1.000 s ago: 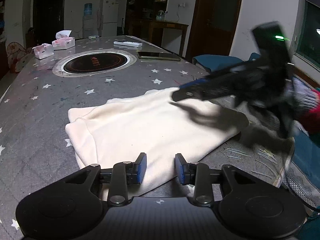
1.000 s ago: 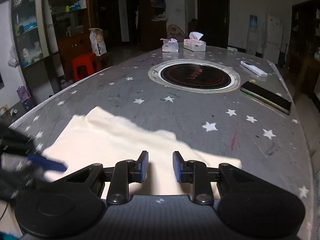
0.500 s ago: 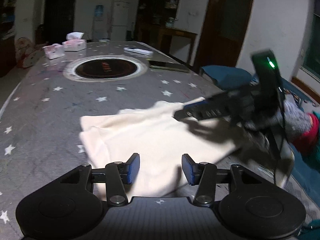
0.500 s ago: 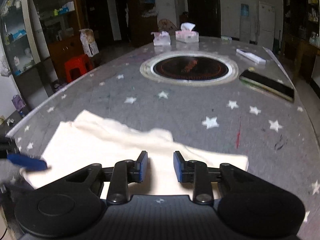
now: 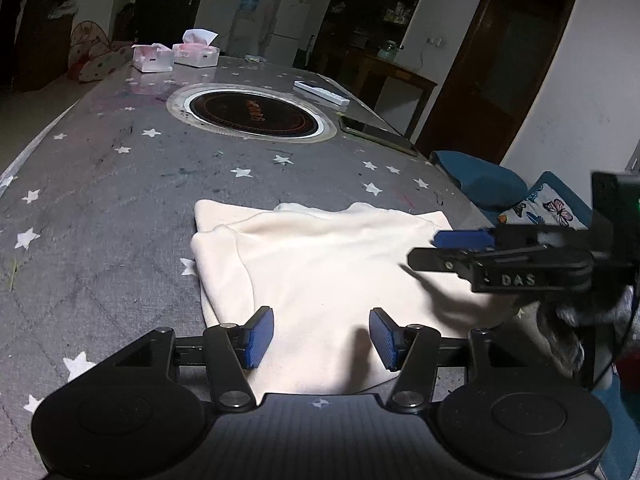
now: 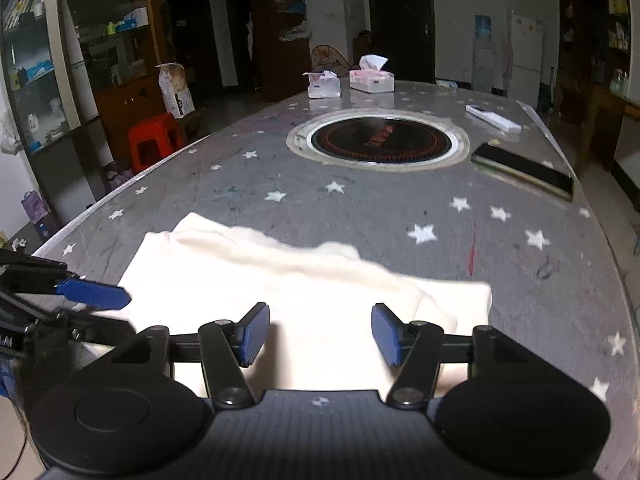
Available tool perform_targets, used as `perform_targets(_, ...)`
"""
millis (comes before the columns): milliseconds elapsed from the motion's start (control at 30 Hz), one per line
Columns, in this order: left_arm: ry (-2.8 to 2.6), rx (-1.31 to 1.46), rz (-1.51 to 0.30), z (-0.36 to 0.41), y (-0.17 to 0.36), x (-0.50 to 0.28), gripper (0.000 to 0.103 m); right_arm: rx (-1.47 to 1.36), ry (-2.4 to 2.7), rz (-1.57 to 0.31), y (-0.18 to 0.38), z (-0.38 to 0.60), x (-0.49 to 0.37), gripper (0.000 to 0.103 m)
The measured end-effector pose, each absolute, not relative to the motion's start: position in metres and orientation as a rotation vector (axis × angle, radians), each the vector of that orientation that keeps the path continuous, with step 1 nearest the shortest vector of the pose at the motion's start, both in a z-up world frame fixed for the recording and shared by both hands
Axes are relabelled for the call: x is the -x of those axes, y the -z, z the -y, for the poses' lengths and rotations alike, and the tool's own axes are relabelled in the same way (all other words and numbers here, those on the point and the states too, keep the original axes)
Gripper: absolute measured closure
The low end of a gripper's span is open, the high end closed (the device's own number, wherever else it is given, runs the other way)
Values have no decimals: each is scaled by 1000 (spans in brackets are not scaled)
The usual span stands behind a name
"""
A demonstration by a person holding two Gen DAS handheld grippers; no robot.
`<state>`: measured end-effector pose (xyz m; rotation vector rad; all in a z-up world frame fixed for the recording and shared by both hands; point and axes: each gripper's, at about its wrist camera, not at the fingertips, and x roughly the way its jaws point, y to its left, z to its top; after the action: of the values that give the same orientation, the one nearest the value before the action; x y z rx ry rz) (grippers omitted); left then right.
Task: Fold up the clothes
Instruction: 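Position both open grippers at the hem edge of the sweatshirt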
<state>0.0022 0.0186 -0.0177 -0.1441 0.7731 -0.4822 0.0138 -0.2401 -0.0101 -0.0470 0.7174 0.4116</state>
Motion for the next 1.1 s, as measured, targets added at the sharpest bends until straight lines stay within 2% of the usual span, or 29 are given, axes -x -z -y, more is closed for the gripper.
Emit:
perform_targets(100,479,142,-774,-18,18,-2,47,17,-404,-708,9,243,-3,44)
perform_targets(233,475,147,-776,-17,19,-3,45,1,-409,-697,9,244,7,33)
perform_targets(300,473,158,-781,-16,18,-4,44,2,-400,-711,15,243,9,33)
perform_targets(367,471,169,-787,-16,16,-3,40,-3,-394,-719,18,242,10,32)
perform_targets(500,460,169,-782,-15,12,-2,33,-39,-397,-705,18,242,14,19)
perform_targets(667,440,160,-774,-15,8,1,23,-76,-397,-704,18,242,17,11)
perform_targets(733,430,155,-770,-16,7,2,19,-84,-394,-702,18,242,18,3)
perform_targets(833,415,154,-763,-17,5,3,16,-77,-393,-692,17,240,21,0)
perform_targets(1100,379,128,-739,-18,3,6,0,-85,-379,-685,16,240,23,0)
